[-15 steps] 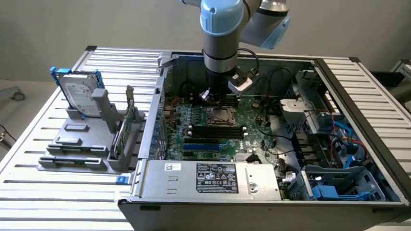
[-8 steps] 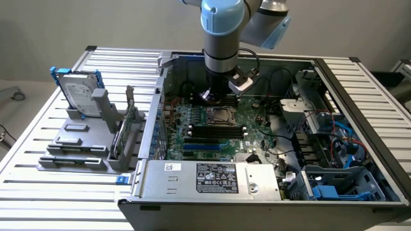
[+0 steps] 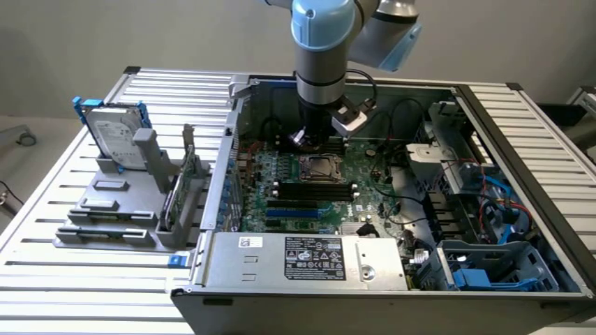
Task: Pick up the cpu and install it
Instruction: 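Install the first cpu locking lever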
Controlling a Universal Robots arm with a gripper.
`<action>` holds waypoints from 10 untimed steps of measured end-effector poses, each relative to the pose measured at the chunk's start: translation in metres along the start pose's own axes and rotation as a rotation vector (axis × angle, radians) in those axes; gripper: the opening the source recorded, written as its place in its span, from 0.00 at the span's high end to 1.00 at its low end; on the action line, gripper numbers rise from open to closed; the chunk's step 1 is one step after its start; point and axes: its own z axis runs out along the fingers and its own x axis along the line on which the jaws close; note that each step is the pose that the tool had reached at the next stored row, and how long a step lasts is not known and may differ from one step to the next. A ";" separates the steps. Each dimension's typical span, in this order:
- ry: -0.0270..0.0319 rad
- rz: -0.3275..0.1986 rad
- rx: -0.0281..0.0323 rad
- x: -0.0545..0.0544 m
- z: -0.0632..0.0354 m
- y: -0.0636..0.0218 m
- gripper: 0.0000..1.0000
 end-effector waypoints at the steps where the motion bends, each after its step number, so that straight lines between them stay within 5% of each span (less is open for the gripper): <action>1: -0.0001 0.000 -0.0001 0.000 -0.0001 0.0000 0.89; 10: -0.0002 0.000 -0.0001 0.002 0.0006 -0.0023 0.89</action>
